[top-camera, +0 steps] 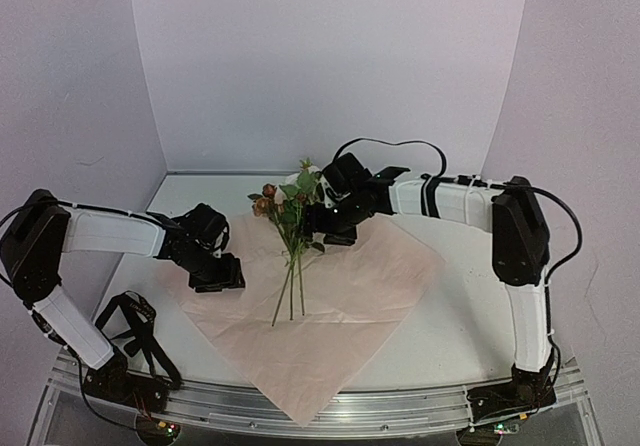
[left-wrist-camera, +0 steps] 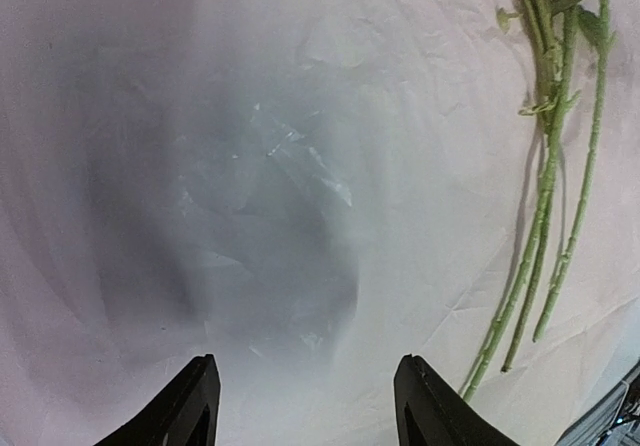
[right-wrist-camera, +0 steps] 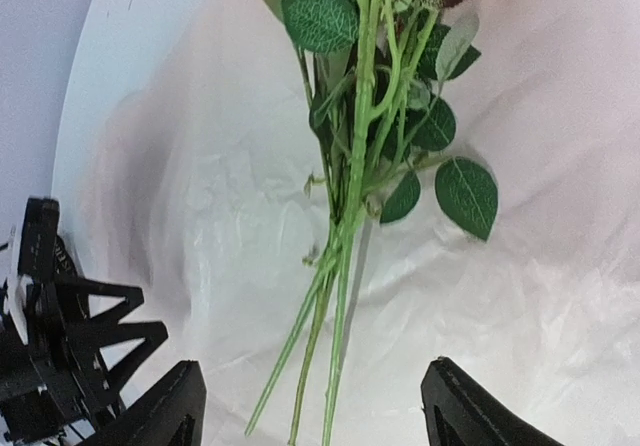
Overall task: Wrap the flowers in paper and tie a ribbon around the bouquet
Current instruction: Place the fake flower on the flattened wrapping paper, then pick up the bottom corner of the flattened wrapping paper from the center of the board.
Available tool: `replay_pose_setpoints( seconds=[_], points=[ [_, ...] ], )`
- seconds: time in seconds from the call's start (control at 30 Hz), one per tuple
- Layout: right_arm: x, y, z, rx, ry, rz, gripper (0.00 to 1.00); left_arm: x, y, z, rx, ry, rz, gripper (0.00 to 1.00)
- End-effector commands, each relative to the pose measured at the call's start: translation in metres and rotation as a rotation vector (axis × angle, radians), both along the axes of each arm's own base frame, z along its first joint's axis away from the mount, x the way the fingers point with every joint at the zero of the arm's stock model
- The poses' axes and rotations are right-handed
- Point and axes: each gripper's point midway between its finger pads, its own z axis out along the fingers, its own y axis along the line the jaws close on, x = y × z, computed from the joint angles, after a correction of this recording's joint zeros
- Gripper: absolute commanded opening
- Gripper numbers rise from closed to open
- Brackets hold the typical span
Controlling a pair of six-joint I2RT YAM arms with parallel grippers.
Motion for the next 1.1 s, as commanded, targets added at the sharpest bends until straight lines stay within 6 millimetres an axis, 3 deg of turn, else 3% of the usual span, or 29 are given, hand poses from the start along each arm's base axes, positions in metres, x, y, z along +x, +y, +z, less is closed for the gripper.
replay_pose_setpoints(
  seconds=[0.0, 0.07, 0.27, 0.5, 0.63, 0.83, 1.07],
  points=[
    [-0.065, -0.018, 0.029, -0.045, -0.062, 0.158, 0.79, 0.011, -0.011, 0.037, -0.097, -0.072, 0.020, 0.62],
    [-0.099, -0.026, 0.034, -0.083, -0.097, 0.242, 0.81, 0.007, -0.011, 0.038, -0.114, -0.069, 0.023, 0.62],
    [-0.204, -0.047, 0.020, -0.213, -0.129, 0.544, 0.81, -0.002, -0.005, 0.031, -0.118, -0.065, 0.027, 0.62],
    [-0.286, -0.051, 0.006, -0.304, -0.161, 0.809, 0.79, -0.011, 0.002, 0.026, -0.116, -0.069, 0.025, 0.62],
    [-0.313, -0.046, -0.012, -0.381, -0.196, 0.905, 0.78, -0.012, 0.005, 0.032, -0.115, -0.087, 0.030, 0.63],
    [-0.340, -0.014, -0.037, -0.452, -0.248, 1.003, 0.75, -0.012, 0.011, 0.040, -0.090, -0.110, 0.026, 0.63],
    [-0.357, 0.010, -0.066, -0.499, -0.252, 1.058, 0.73, -0.016, 0.022, 0.047, -0.067, -0.141, 0.037, 0.63]
  ],
)
